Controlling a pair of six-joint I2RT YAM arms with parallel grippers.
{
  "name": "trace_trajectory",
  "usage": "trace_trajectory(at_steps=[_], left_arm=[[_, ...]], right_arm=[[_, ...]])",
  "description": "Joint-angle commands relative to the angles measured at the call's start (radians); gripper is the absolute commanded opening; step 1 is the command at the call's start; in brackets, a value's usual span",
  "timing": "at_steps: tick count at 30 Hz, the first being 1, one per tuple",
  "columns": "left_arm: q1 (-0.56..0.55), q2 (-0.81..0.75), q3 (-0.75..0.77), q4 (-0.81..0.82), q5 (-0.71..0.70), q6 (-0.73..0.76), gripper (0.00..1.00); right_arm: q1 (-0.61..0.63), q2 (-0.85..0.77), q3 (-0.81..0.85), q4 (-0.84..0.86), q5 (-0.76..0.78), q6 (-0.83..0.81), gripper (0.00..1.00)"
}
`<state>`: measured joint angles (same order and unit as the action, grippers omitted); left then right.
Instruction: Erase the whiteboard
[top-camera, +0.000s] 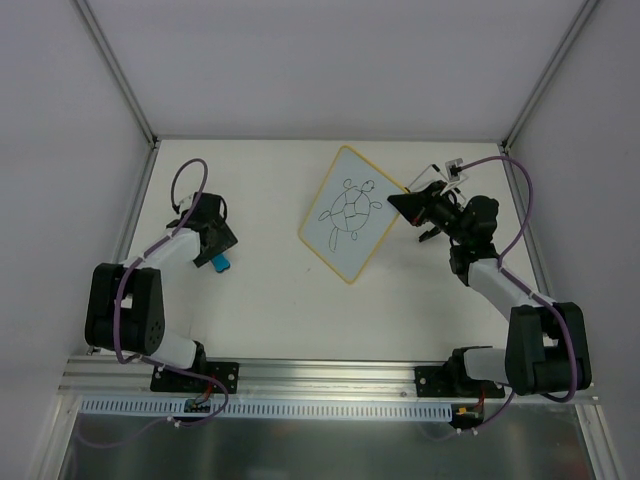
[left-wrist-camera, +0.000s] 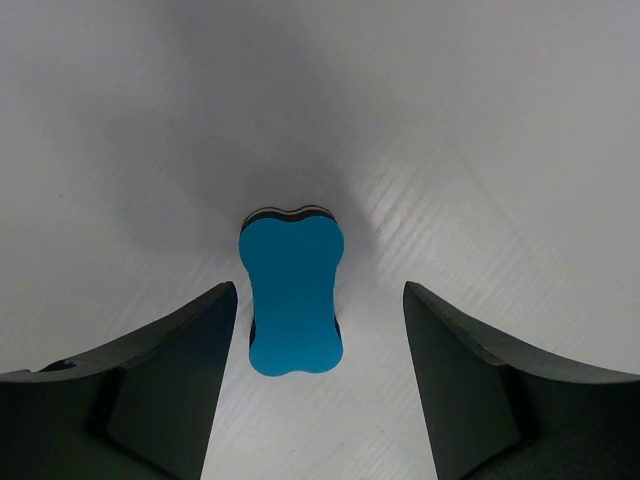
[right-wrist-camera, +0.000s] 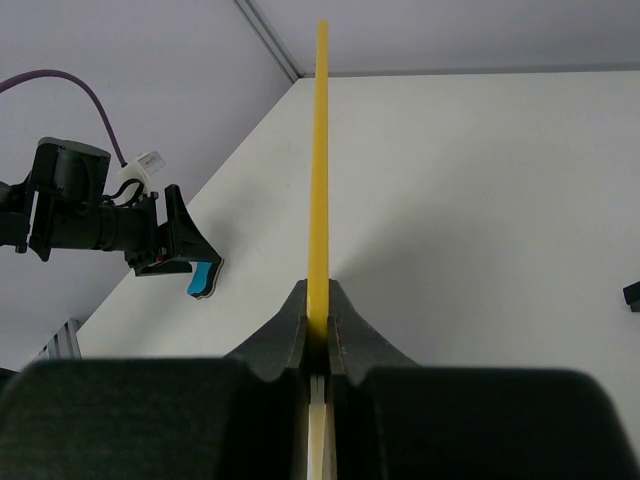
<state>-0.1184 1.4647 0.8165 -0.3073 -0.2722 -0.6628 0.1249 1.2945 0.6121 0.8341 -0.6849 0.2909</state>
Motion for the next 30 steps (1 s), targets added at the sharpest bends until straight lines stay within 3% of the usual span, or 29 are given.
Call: trace_trajectory(at_steps=[1, 19, 22, 24, 27, 30], left_arm=[[0.0, 0.029, 0.039, 0.025, -0.022, -0.008, 0.68], [0.008, 0.083, 0.029, 0.025, -0.007, -0.014, 0.51], [0.006, 0.085, 0.024, 0.027, 0.011, -0.012, 0.4], [0.002, 0.079, 0.026, 0.028, 0.031, -0.003, 0.23], [-0.053, 0.046, 0.059, 0.045, 0.057, 0.054, 0.06], [-0.148, 0.005, 0.104, 0.101, 0.089, 0.126, 0.02]], right_arm=[[0.009, -0.003, 0.005, 0.102, 0.012, -0.049, 0.0], [0.009, 0.002, -0.003, 0.094, 0.007, -0.058, 0.0], [0.01, 0.003, -0.002, 0.092, 0.004, -0.059, 0.0], [0.01, 0.005, 0.005, 0.088, -0.005, -0.058, 0.0], [0.012, 0.011, 0.008, 0.082, -0.015, -0.059, 0.0], [0.016, 0.012, 0.012, 0.069, -0.015, -0.058, 0.0]])
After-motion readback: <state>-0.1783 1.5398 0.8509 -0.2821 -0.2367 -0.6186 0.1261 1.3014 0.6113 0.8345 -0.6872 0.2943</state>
